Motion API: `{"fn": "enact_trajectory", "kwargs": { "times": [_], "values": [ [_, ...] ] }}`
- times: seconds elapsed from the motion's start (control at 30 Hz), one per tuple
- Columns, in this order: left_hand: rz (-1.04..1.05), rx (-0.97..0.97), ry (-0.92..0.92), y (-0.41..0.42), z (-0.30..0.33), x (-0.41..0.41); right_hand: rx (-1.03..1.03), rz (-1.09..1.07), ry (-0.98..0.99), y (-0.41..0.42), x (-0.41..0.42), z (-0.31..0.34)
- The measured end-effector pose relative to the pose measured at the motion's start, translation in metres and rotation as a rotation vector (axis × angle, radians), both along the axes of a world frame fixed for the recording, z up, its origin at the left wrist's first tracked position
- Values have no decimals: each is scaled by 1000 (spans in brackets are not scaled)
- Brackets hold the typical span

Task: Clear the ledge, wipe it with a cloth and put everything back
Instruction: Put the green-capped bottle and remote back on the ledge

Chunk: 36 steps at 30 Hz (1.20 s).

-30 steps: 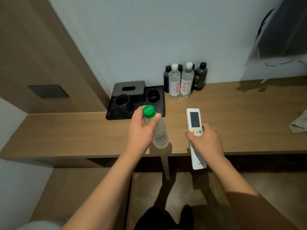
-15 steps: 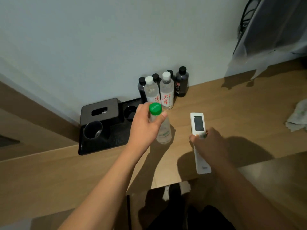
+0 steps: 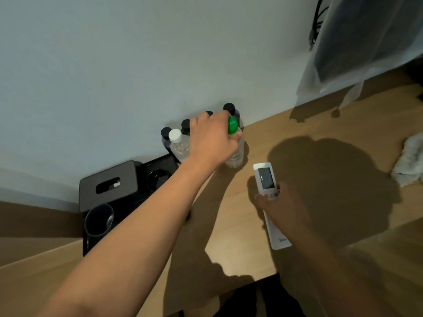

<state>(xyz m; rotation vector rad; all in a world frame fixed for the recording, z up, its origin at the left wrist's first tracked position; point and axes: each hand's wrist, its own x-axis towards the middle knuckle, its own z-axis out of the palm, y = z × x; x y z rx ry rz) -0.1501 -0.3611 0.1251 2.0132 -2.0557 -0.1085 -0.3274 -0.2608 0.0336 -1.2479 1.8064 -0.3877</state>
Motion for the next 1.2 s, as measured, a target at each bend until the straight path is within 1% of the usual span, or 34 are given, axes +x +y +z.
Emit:
{"fn": "enact_trajectory", "kwargs": {
  "times": [0.1,0.17,0.3,0.43,0.57,0.73,0.8,0.87,0.93,0.97,1.0,1.07,1.13,1.17,1.2],
  "values": [
    [29,20,-91,-22,-12,-1,23,24,33,-10,-2,-3],
    [49,36,-98,-35,-18,-1,46,63,41,-16,-4,-4],
    [55,77,-89,-51,-19,-2,24,152,92,-27,-7,-8],
    [64,117,-114,-54,-17,-2,58,217,126,-35,1,-4],
    [127,157,-109,-53,-17,7,39,306,158,-41,9,-3],
    [120,195,-112,-50,-17,5,19,421,204,-44,11,-3],
    [95,149,-107,-39,-17,10,8,481,236,-45,9,-4],
    [68,-19,-34,-17,-18,18,-24,544,264,-46,8,-4],
    [33,-170,98,14,-23,28,-65,613,285,-46,9,-5],
    [27,-195,184,30,-29,33,-95,652,305,-47,10,-5],
    [50,-173,277,45,-35,36,-126,689,324,-47,12,-6],
    [201,-11,445,68,-51,41,-171,749,343,-48,16,-5],
    [397,277,581,79,-67,44,-182,810,348,-50,22,-4],
    [463,407,647,82,-75,45,-188,844,350,-50,26,-3],
    [492,496,691,85,-82,47,-206,875,357,-51,29,-3]
  ]
}}
